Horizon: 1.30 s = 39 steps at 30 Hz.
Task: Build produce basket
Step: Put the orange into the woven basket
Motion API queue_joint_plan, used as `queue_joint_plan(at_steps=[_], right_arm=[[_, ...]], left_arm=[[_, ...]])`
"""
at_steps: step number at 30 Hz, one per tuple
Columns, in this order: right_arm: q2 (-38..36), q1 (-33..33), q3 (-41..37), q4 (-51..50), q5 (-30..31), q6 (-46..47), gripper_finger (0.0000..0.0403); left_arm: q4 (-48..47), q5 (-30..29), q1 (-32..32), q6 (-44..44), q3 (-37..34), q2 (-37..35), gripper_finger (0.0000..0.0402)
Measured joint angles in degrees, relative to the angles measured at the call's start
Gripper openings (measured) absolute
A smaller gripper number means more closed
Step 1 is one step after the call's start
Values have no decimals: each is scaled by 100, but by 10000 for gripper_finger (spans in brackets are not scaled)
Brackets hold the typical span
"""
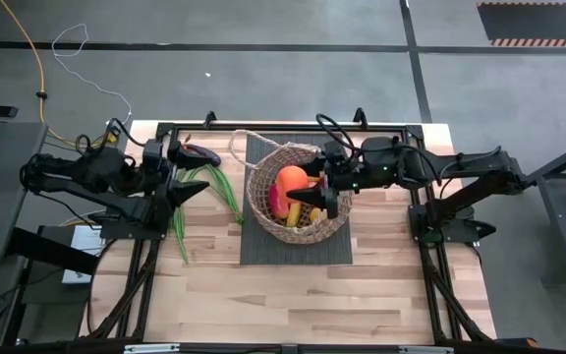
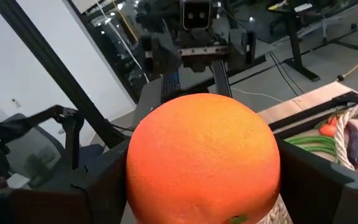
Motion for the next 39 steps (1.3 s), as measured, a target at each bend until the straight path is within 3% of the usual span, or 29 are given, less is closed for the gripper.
queue_joint_plan(at_steps=[10,14,19,27,32,39], right_arm=[[454,-1,43,122,2,629,316],[1006,-2,620,-49,68,729,316],[1986,0,1962,-1605,779,1490,316],[3267,4,3550,-3916,1736,3622,319],[3776,4,3975,-5208,2023,4634,322],[4243,-63,3930,-6420,2348,5813,324]], left_arm=[[-251,-291,0,-44,-4,-319,374],[-365,-287,0,-48,-4,-397,374],[-467,-321,0,71,-4,-421,374],[-600,-329,0,144,-4,-434,374],[-583,-329,0,107,-4,-432,374],[-511,-353,0,214,-4,-434,374]])
